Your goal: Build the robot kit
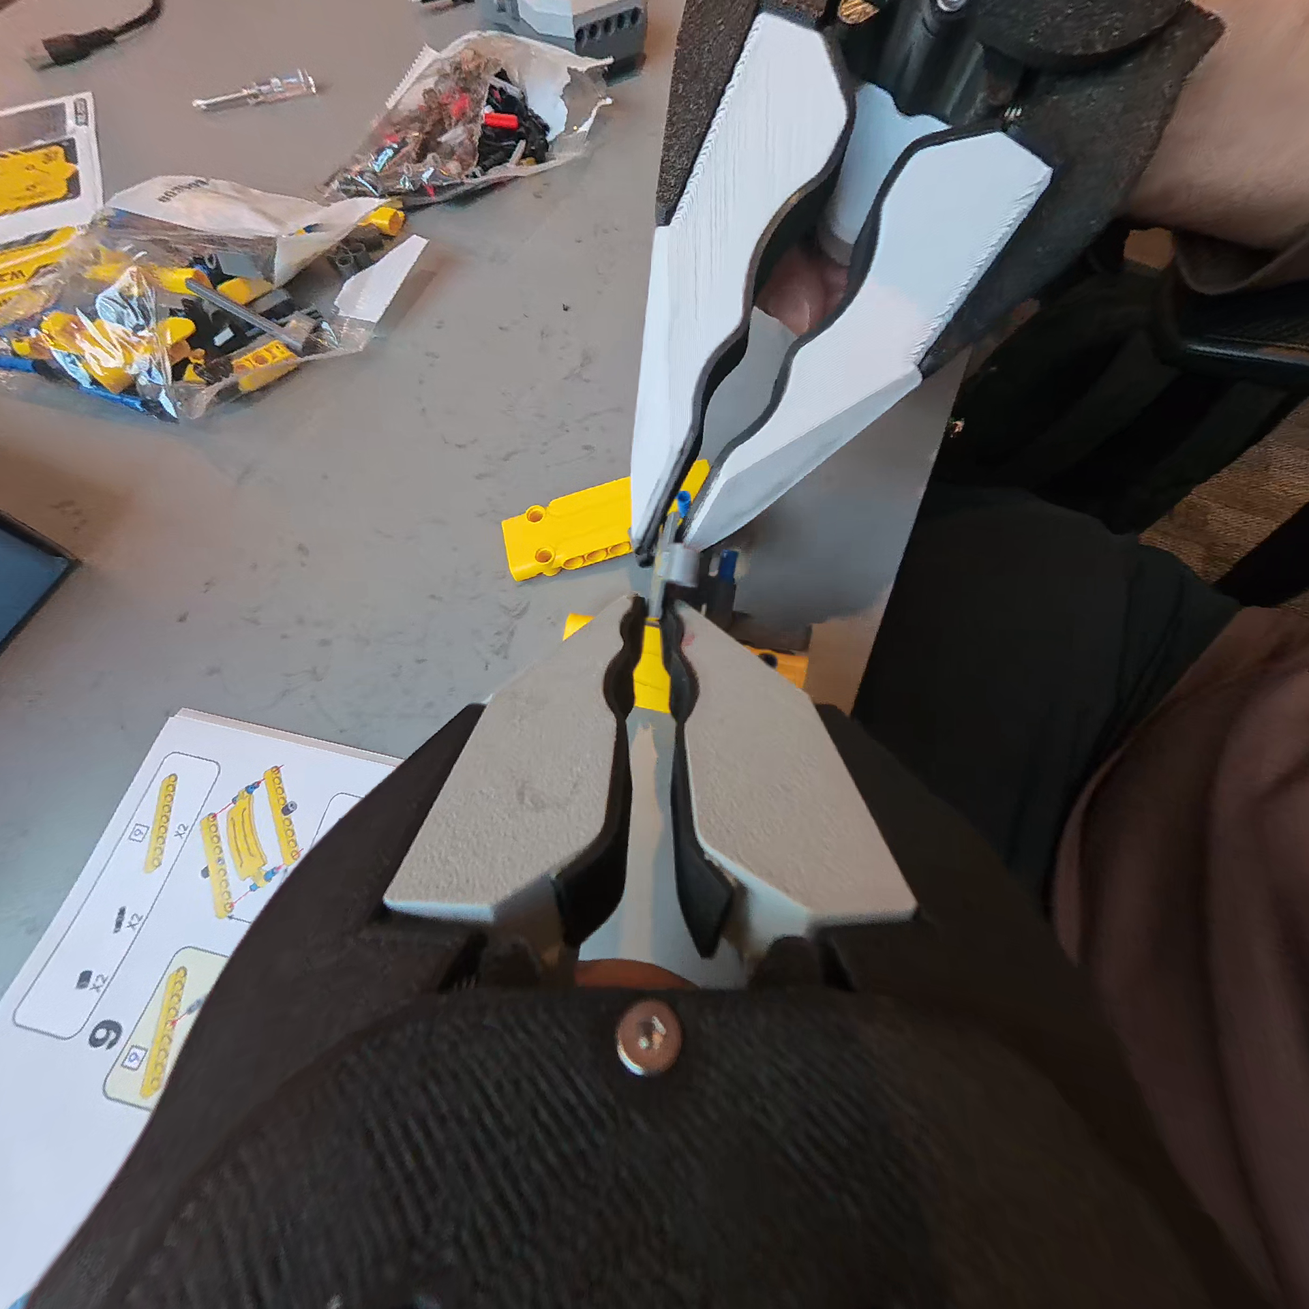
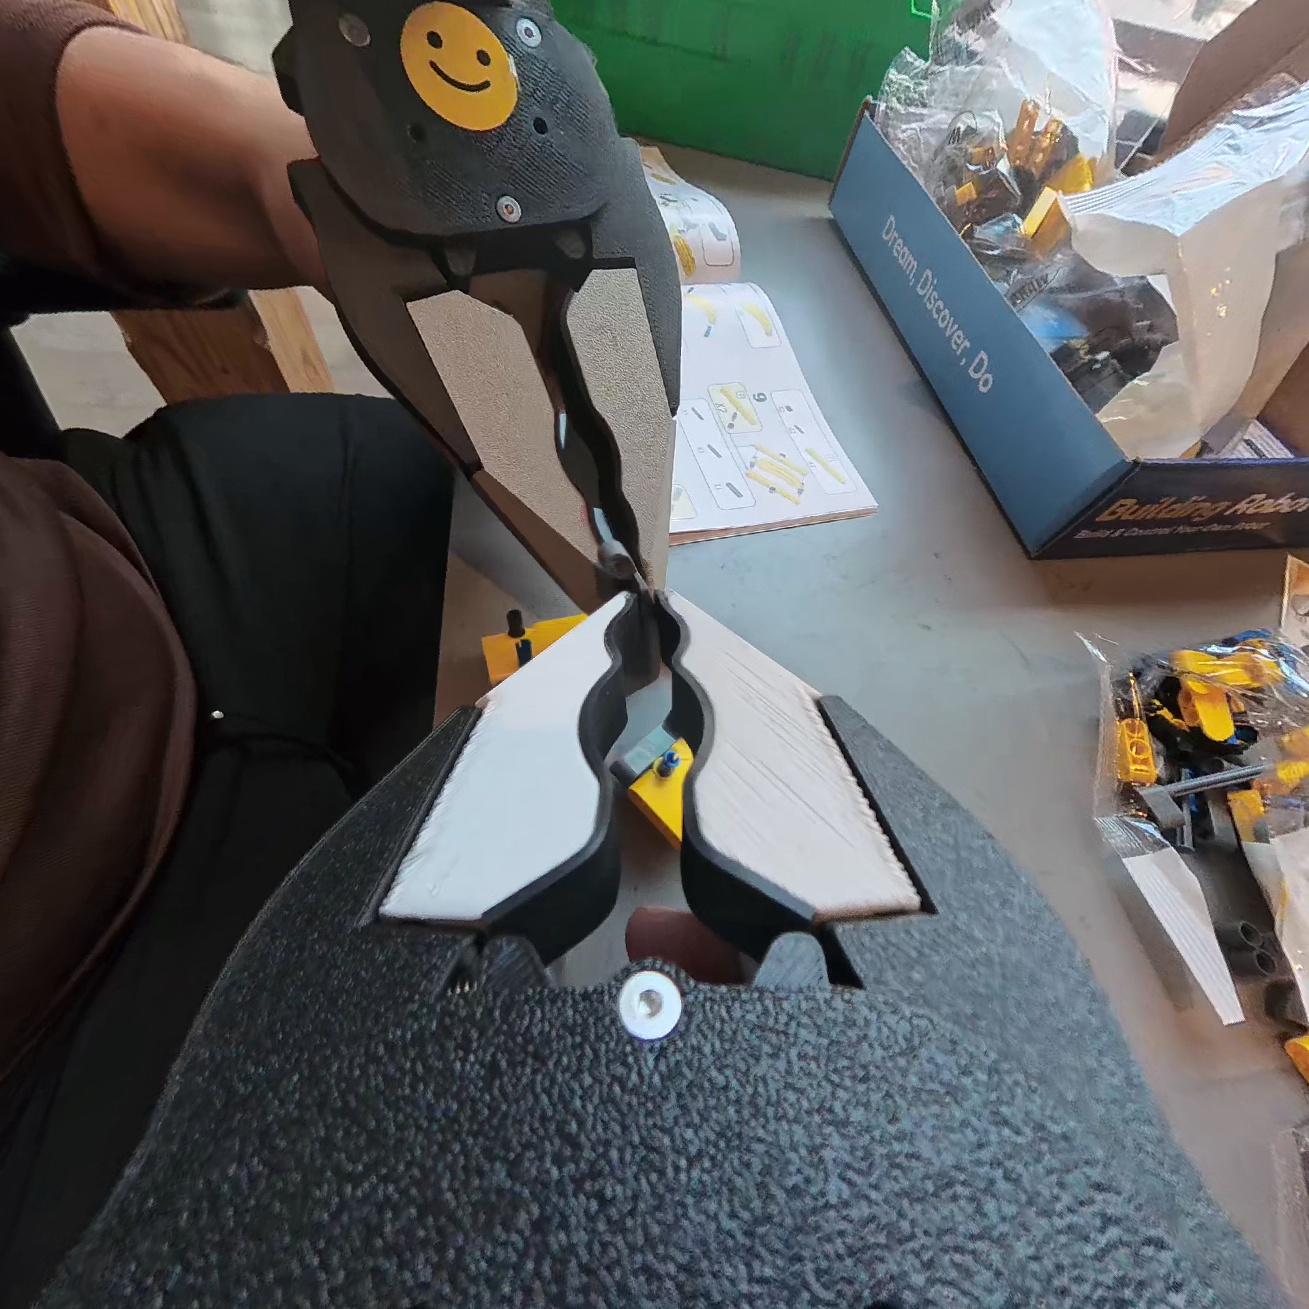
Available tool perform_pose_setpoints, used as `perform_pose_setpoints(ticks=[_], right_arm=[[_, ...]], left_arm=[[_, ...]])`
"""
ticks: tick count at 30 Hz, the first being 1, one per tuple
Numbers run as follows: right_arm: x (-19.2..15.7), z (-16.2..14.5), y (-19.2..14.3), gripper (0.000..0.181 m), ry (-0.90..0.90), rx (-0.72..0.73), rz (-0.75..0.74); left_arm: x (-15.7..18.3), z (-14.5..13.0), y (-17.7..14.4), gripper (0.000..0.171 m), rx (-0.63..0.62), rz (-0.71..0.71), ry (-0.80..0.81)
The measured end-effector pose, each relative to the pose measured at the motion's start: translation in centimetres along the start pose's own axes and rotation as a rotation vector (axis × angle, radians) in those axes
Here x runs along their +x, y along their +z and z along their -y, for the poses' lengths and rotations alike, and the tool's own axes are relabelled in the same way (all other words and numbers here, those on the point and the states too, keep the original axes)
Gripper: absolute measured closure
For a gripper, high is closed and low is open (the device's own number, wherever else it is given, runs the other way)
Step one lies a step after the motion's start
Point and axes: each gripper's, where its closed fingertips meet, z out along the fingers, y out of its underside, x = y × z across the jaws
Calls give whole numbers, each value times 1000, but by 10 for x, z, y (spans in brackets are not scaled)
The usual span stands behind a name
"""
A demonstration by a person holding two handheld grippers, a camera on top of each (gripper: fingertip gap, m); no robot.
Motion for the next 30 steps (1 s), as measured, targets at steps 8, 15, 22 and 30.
perform_pose_setpoints(ticks=[8, 15, 22, 30], right_arm=[[16, -11, -21, 157, 44, -71, -84], [6, -46, -15, 149, -66, -225, -92], [3, -47, -7, 160, -78, -217, -77], [6, -39, -17, 147, -62, -183, -86]], left_arm=[[-16, -4, 0, 171, -7, 82, -78], [-19, -5, 5, 171, -20, 108, -155], [-13, -1, 9, 171, 6, 116, -128], [-14, 2, 5, 171, 29, 112, -69]])
